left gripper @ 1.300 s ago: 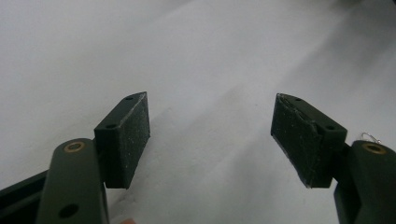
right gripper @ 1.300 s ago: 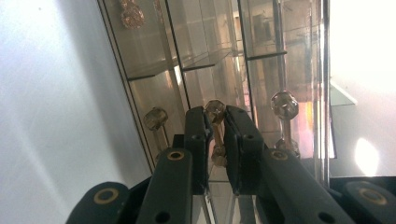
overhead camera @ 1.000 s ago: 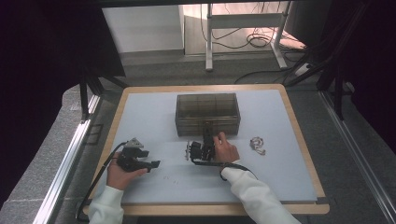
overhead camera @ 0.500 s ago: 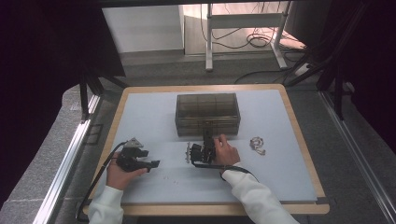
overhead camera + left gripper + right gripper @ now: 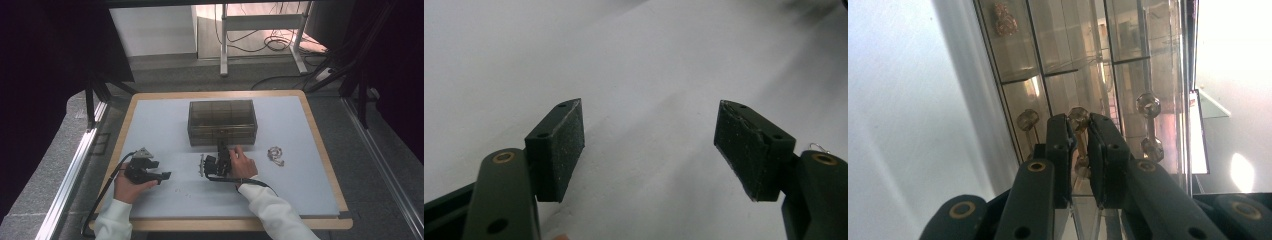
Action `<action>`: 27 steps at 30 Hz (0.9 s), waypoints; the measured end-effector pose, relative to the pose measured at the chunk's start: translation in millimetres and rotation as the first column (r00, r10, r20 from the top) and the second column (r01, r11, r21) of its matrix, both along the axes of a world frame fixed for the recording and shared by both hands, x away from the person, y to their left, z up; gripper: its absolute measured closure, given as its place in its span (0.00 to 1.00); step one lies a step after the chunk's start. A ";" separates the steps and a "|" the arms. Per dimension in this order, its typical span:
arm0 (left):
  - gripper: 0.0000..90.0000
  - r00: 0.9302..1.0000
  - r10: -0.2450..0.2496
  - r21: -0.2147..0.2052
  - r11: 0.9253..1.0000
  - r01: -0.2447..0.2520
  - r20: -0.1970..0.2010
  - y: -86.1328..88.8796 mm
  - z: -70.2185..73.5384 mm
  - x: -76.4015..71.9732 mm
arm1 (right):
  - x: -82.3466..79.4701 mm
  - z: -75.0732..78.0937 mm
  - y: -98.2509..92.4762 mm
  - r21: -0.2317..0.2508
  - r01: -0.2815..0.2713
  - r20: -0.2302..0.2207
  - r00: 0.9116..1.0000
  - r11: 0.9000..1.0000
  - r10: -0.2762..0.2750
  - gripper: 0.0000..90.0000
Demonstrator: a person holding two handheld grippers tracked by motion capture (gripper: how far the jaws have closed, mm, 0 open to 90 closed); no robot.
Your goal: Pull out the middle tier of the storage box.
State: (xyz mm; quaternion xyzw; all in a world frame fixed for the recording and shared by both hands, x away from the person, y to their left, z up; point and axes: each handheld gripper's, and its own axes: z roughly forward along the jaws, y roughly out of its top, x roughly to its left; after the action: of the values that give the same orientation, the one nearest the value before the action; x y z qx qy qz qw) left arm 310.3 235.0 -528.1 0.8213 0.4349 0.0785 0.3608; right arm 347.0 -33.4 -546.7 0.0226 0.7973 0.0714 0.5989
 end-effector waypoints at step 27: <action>0.32 1.000 0.003 -0.006 1.000 -0.003 0.002 -0.3 0.0 0.0 | -0.6 8.8 -9.8 0.110 -0.011 -0.064 0.998 0.994 0.018 0.68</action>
State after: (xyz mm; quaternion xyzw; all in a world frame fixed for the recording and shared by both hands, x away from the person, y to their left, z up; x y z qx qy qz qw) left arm 310.4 234.6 -528.0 0.8195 0.4361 0.0787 0.3635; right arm 346.4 -43.2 -537.8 0.0520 0.8114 0.1186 0.5700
